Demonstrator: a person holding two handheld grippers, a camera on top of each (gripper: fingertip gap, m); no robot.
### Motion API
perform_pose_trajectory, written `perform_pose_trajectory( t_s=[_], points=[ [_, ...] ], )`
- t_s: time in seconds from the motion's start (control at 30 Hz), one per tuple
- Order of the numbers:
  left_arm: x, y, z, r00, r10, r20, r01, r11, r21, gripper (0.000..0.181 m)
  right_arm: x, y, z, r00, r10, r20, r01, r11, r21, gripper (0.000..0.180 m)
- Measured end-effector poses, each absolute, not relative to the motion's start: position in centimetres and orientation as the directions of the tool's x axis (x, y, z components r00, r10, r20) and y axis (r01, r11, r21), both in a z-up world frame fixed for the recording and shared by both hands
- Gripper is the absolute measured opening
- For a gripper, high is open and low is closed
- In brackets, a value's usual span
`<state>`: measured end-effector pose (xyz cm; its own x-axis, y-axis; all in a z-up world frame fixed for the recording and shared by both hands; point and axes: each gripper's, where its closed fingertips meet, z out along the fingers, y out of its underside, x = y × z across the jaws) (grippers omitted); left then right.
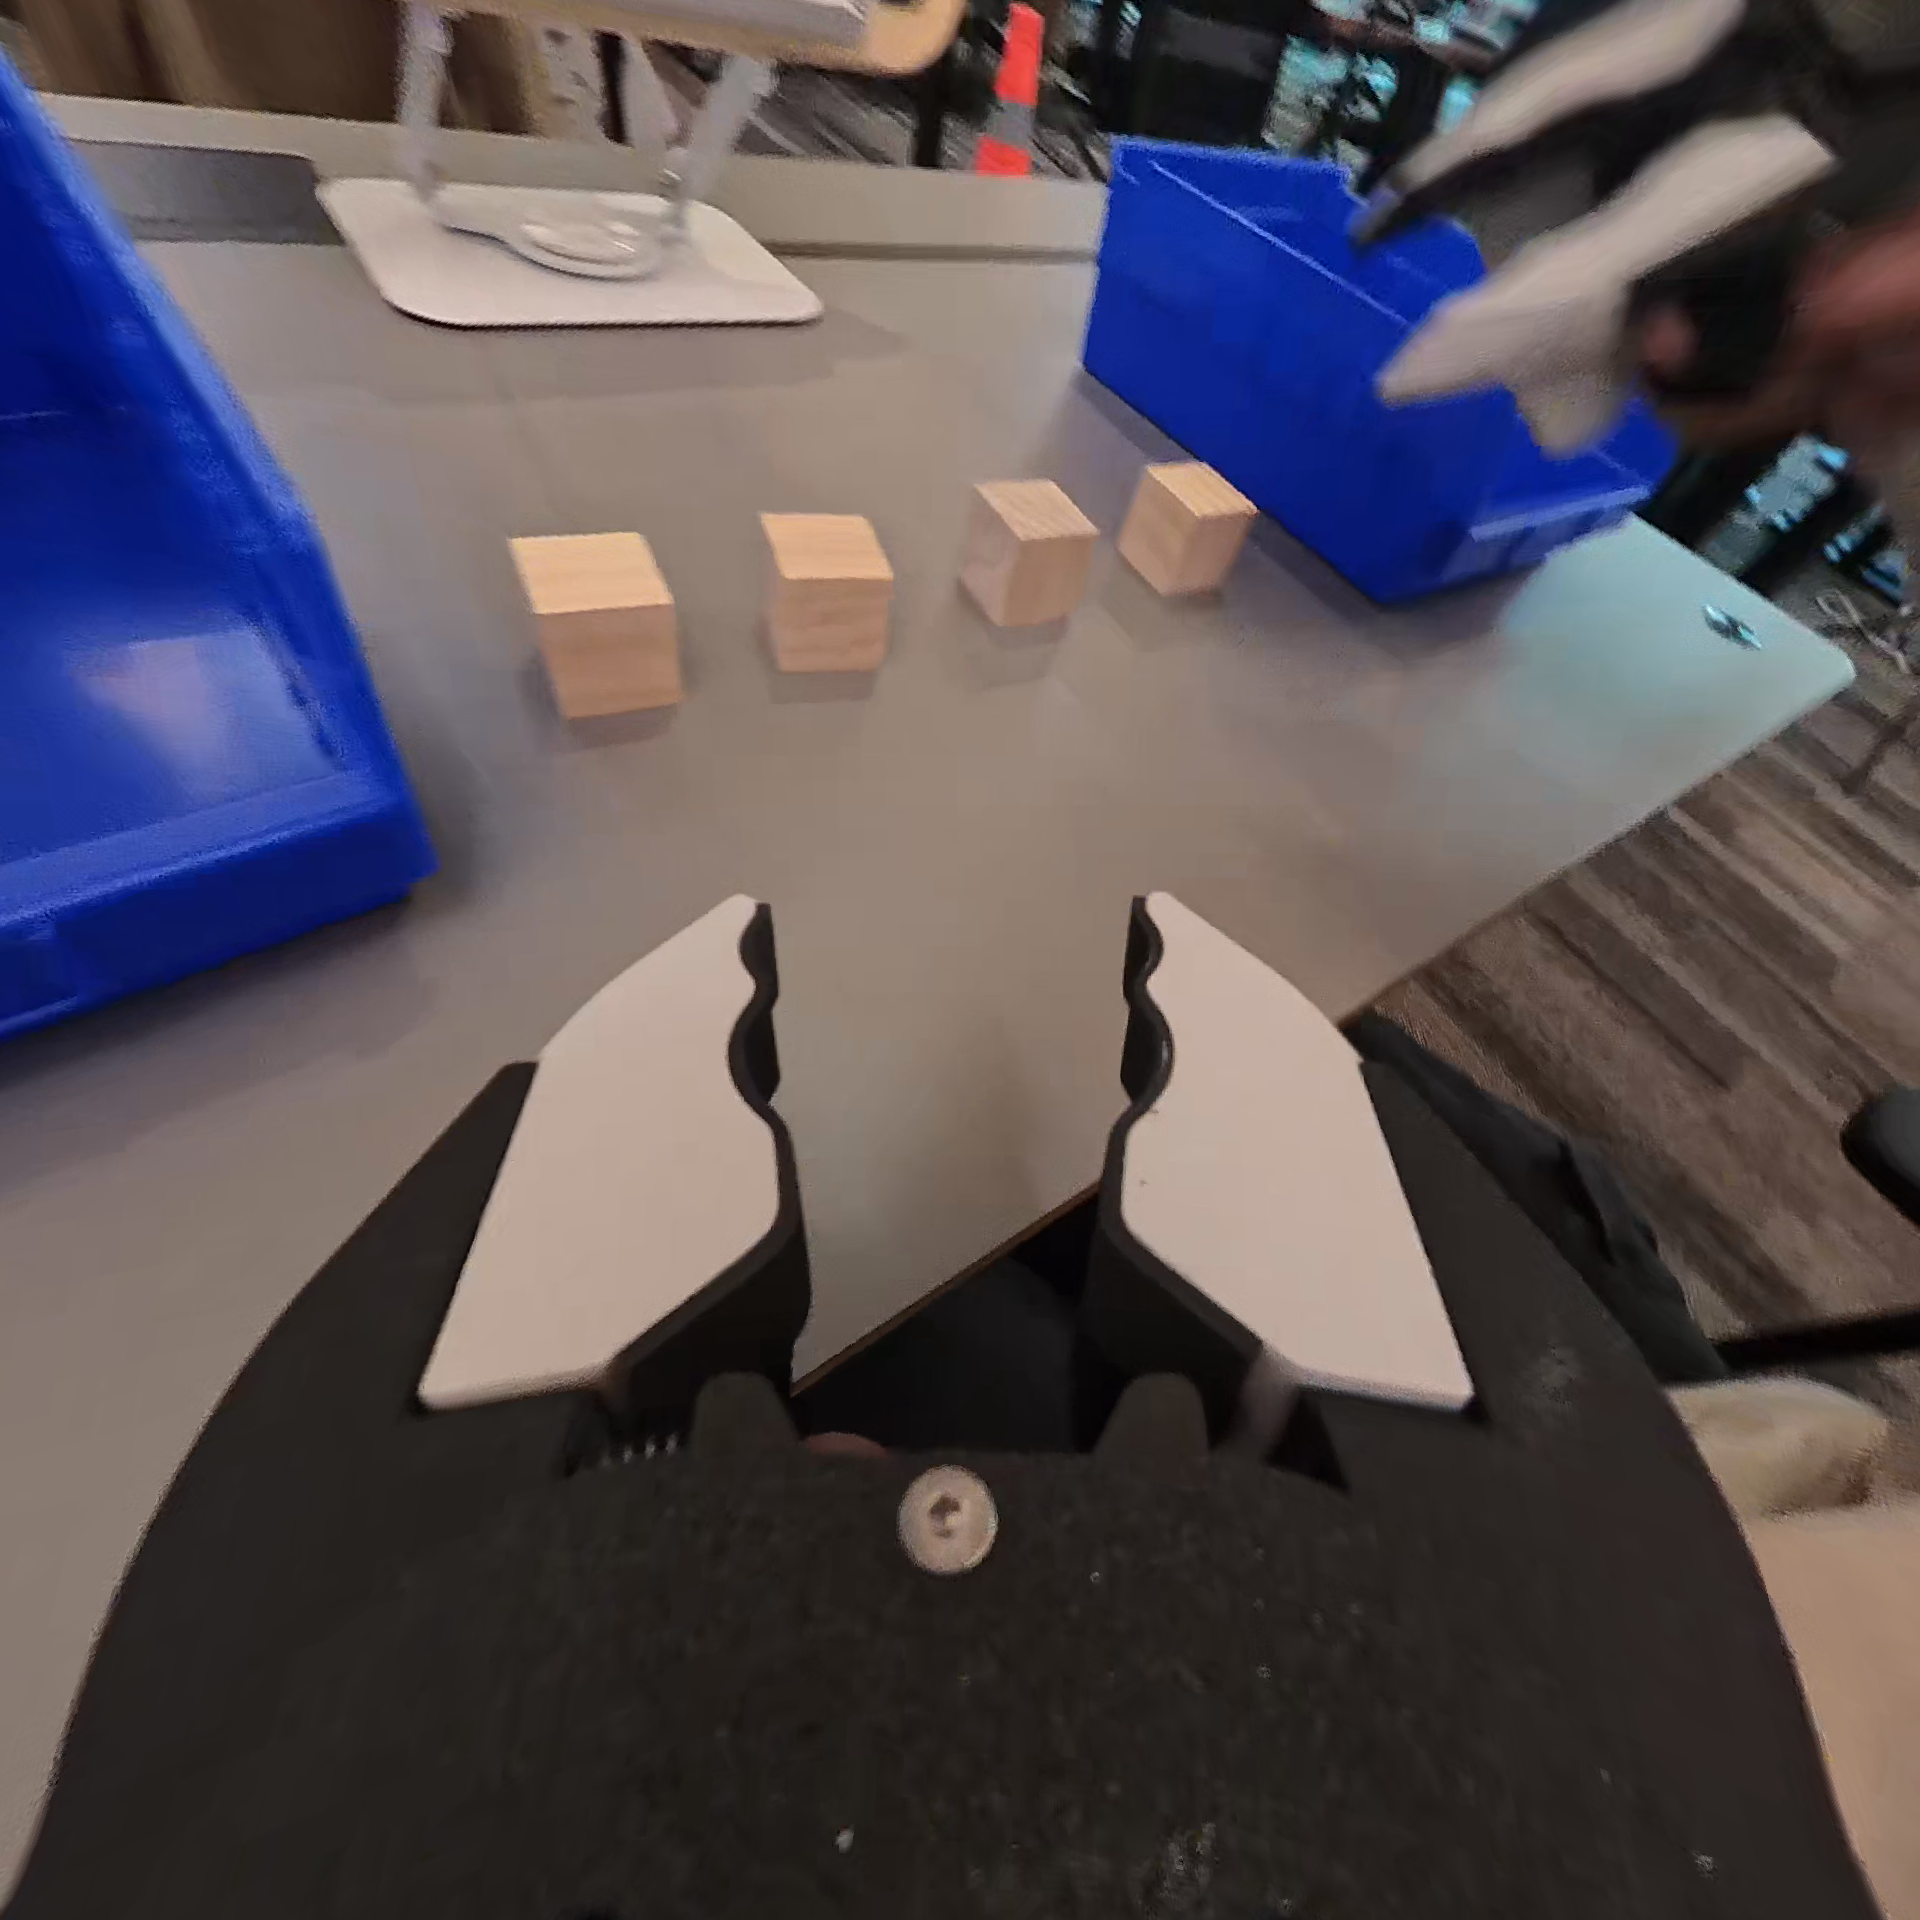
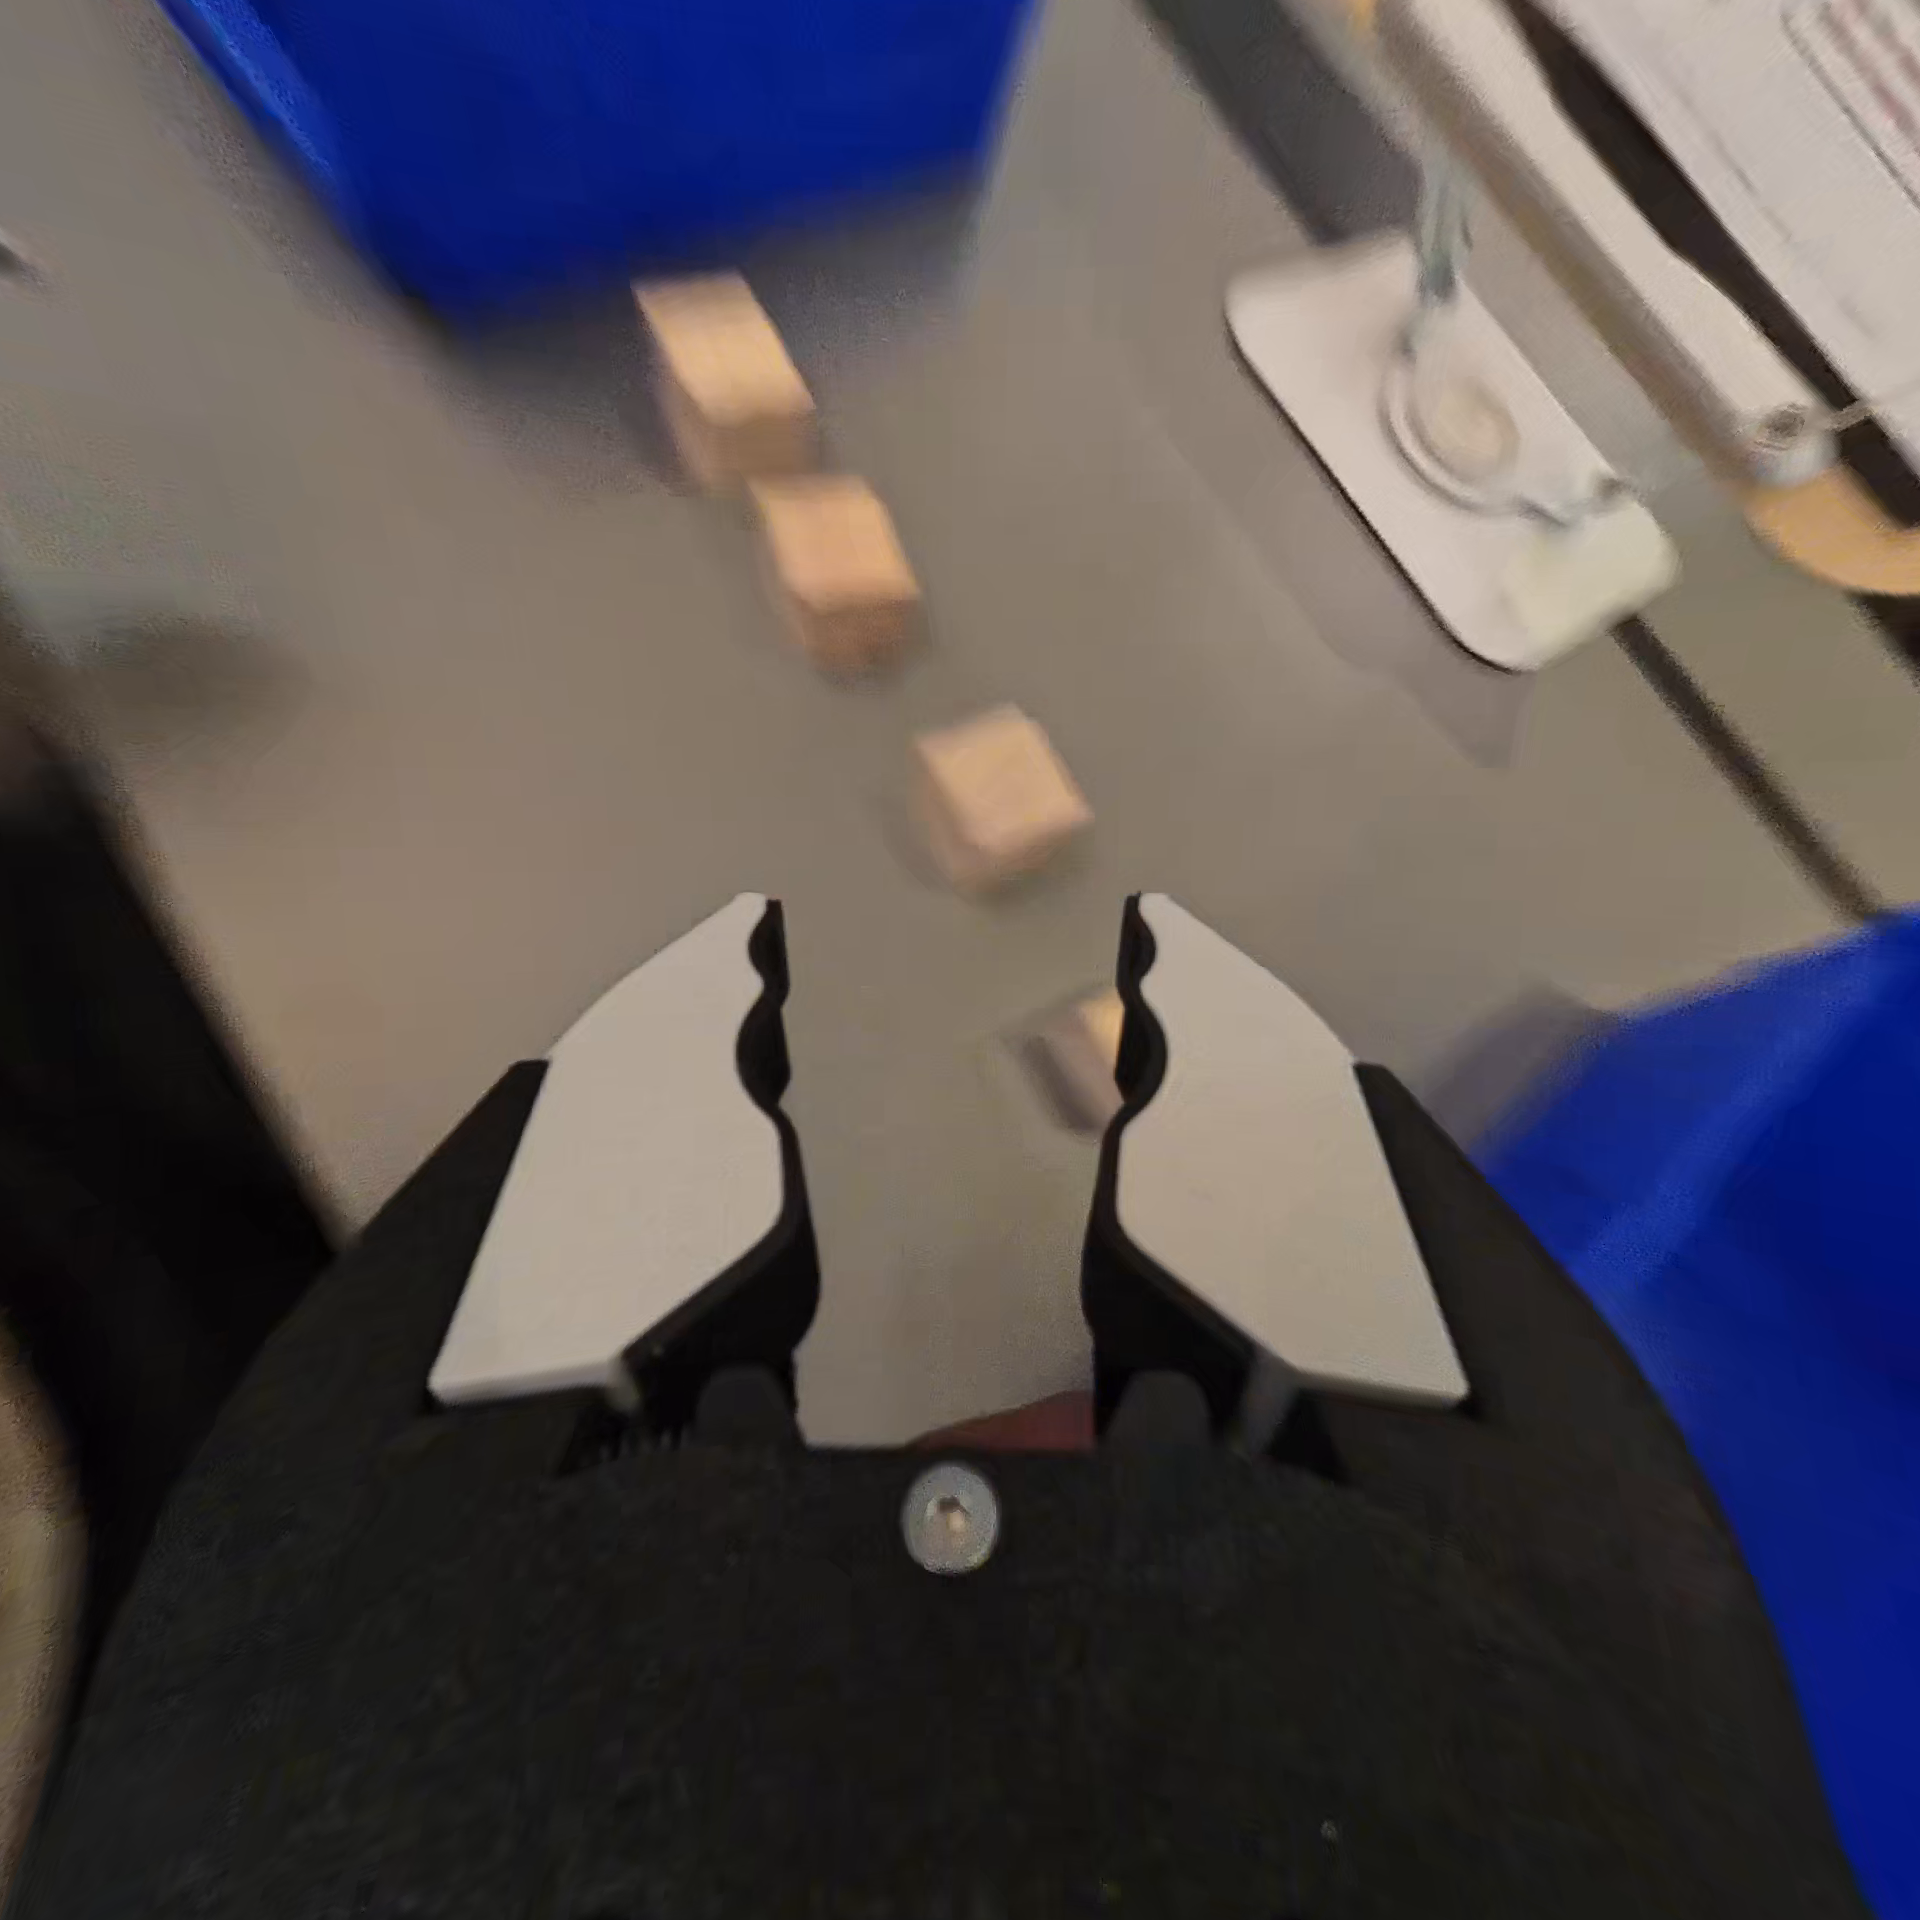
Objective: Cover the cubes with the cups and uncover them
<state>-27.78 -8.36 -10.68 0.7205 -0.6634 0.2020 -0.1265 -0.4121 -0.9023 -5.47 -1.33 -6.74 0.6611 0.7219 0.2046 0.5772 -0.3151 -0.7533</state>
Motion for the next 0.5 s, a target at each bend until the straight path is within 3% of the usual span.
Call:
perform_pose_trajectory(
  t_s=[0.03, 0.1, 0.17, 0.27, 0.5],
  points=[
    [-28.2, -8.1, -10.5, 0.739, -0.64, 0.209, -0.104, -0.414, -0.904, 0.067, -7.6, -3.6, -6.9, 0.678, 0.732, 0.073, 0.427, -0.31, -0.849, 0.058],
    [-29.1, -7.6, -10.8, 0.781, -0.591, 0.202, -0.093, -0.43, -0.898, 0.071, -10.7, -7.3, -8.7, 0.666, 0.736, -0.121, 0.195, -0.328, -0.924, 0.06],
    [-29.8, -7.4, -11.3, 0.816, -0.552, 0.173, -0.102, -0.432, -0.896, 0.07, -11.7, -9.3, -10.2, 0.695, 0.704, -0.145, 0.075, -0.272, -0.959, 0.058],
    [-30.0, -7.8, -11.8, 0.832, -0.532, 0.158, -0.105, -0.431, -0.896, 0.067, -11.2, -10.9, -10.9, 0.753, 0.649, -0.112, -0.007, -0.163, -0.987, 0.055],
    [-29.9, -8.1, -12.3, 0.853, -0.493, 0.171, -0.084, -0.453, -0.888, 0.065, -8.3, -11.6, -11.1, 0.783, 0.599, -0.164, -0.062, -0.188, -0.98, 0.055]
  ],
)
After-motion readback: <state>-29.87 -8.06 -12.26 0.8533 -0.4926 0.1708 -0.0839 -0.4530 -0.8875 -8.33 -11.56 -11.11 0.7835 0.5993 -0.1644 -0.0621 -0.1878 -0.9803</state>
